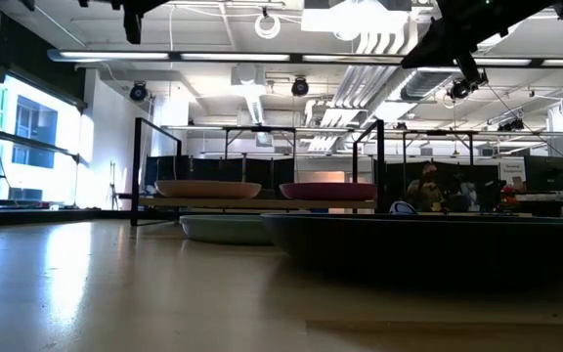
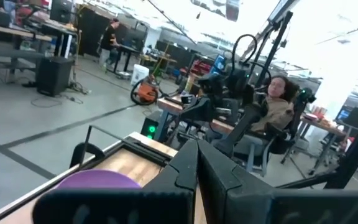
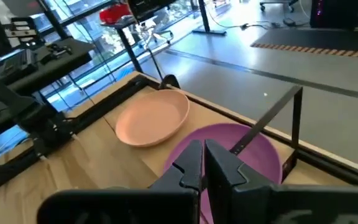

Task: Place and stack plates onto a shelf
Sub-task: Adjust the purple plate

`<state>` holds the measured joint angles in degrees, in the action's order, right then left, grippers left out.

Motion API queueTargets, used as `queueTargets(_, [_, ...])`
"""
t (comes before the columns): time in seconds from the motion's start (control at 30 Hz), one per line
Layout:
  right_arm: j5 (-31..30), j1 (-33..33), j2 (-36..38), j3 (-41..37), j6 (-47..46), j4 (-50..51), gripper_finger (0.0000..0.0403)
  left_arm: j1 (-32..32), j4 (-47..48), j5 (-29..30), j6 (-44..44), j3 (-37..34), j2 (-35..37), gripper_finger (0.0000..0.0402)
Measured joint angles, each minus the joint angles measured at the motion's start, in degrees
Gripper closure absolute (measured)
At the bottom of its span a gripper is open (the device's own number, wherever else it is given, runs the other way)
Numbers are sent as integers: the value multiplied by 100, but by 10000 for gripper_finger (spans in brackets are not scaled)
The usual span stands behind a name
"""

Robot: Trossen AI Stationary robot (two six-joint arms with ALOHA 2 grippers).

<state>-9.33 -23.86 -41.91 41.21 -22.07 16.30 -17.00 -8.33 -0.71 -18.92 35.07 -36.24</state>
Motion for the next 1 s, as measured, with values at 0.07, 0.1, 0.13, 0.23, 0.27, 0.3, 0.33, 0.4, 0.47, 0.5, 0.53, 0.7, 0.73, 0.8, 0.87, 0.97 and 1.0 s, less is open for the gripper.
queueTargets(0.07, [-297, -141, -12, 0, -353, 283, 403, 35, -50, 4, 0, 1, 45, 401])
queueTargets(0.1, [-465, -254, -55, 0, -597, 475, 403, 45, -65, 9, -3, 0, 63, 401])
queueTargets(0.13, [-544, -400, -114, 0, -833, 690, 403, 62, -65, 18, -16, 0, 73, 401])
queueTargets(0.23, [-221, -1064, -452, -3, -1156, 1132, 403, 64, -58, 64, -103, 0, 67, 401])
queueTargets(0.27, [71, -1334, -617, -17, -1156, 1104, 403, 64, -59, 83, -143, 2, 67, 401])
queueTargets(0.3, [449, -1586, -797, -68, -1128, 966, 403, 64, -60, 105, -171, 1, 67, 401])
queueTargets(0.33, [836, -1833, -992, -143, -1085, 812, 403, 64, -58, 120, -186, 2, 65, 401])
queueTargets(0.4, [1551, -2282, -1437, -325, -1073, 490, 403, 63, -58, 143, -190, 0, 65, 401])
queueTargets(0.47, [2097, -2658, -1912, -534, -1165, 115, 403, 62, -58, 144, -190, 2, 65, 401])
queueTargets(0.5, [2358, -2822, -2126, -666, -1252, -76, 403, 62, -59, 158, -190, 2, 65, 401])
queueTargets(0.53, [2659, -2963, -2342, -819, -1362, -335, 403, 62, -58, 172, -190, 2, 65, 401])
queueTargets(0.7, [3706, -3209, -3020, -1548, -2244, -2132, 403, 62, -60, 315, -205, 0, 65, 401])
queueTargets(0.73, [3727, -3170, -3080, -1650, -2423, -2443, 403, 62, -58, 317, -207, 2, 65, 402])
queueTargets(0.8, [3634, -3048, -3175, -1771, -2659, -2968, 403, 62, -58, 317, -209, 2, 65, 402])
queueTargets(0.87, [3511, -2933, -3296, -1793, -2767, -3210, 403, 62, -58, 316, -264, 2, 65, 402])
queueTargets(0.97, [3302, -2781, -3539, -1799, -2911, -3548, 403, 62, -58, 317, -302, 2, 65, 402])
queueTargets(1.0, [3233, -2740, -3625, -1799, -2929, -3698, 403, 62, -58, 317, -303, 2, 65, 401])
